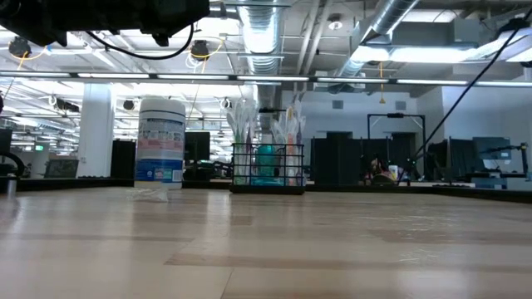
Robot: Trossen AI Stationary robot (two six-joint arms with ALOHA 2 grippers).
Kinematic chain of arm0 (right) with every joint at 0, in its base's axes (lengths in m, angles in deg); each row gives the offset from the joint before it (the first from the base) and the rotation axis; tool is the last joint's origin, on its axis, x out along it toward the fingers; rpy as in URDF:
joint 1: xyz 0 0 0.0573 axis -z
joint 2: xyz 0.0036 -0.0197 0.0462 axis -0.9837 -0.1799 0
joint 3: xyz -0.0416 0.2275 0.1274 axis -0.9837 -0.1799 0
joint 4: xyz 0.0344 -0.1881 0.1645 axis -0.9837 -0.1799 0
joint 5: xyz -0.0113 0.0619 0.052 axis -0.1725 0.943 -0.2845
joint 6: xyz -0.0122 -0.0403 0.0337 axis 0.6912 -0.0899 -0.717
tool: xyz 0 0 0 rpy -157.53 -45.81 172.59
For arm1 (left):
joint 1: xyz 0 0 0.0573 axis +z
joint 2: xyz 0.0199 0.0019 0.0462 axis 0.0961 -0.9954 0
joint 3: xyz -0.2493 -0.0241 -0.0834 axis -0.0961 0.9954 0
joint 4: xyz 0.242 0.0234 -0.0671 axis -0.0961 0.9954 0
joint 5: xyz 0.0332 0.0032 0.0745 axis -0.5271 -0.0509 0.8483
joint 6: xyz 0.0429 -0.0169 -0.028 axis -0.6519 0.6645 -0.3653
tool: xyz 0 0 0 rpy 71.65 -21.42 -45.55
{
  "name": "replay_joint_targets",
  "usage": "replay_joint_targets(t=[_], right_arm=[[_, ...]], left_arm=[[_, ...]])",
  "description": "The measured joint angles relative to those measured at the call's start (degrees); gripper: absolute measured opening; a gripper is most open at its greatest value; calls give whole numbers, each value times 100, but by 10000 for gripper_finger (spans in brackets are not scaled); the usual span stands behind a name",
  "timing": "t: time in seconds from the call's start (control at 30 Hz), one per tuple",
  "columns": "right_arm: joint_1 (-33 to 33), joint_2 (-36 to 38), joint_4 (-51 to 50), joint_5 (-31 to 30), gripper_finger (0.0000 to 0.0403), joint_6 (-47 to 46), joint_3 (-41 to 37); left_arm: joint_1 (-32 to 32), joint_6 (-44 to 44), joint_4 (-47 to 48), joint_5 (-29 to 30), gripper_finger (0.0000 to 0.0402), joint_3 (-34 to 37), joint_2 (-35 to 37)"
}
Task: Pick & Place toothbrushing station
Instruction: Return to Home Position
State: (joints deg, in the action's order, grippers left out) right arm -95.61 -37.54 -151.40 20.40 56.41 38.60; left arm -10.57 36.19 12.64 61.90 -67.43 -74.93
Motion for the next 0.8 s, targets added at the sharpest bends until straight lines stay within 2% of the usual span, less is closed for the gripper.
replay_joint_targets(t=[0.1, 0.2, 0.3, 0.47, 0.5, 0.57, 0.7, 0.8], right_arm=[[-354, 232, 73, -367, 123, -975, -803], [-581, 277, 518, -948, 123, -1215, -1624], [-675, 253, 1243, -1702, 123, -558, -2285], [-764, 346, 3467, -3352, 123, 878, -3453], [-751, 421, 3889, -3515, 123, 1075, -3684], [-653, 656, 4577, -3474, 123, 1306, -4157], [-521, 1167, 5827, -2858, 123, 1680, -5224], [-409, 1672, 7244, -2564, 123, 2226, -6027]], left_arm=[[-2, 0, -2, -2, 112, 0, 0], [-2, 0, -7, -3, 112, 0, 0], [-1, 0, -12, -4, 112, 0, 0], [-2, 0, -39, -8, 112, 0, 0], [-1, 0, -44, -10, 112, 0, 0], [0, 0, -44, -26, 112, 0, 0], [-2, 0, -44, -26, 112, 0, 0], [-1, 0, -46, -25, 112, 0, 0]])
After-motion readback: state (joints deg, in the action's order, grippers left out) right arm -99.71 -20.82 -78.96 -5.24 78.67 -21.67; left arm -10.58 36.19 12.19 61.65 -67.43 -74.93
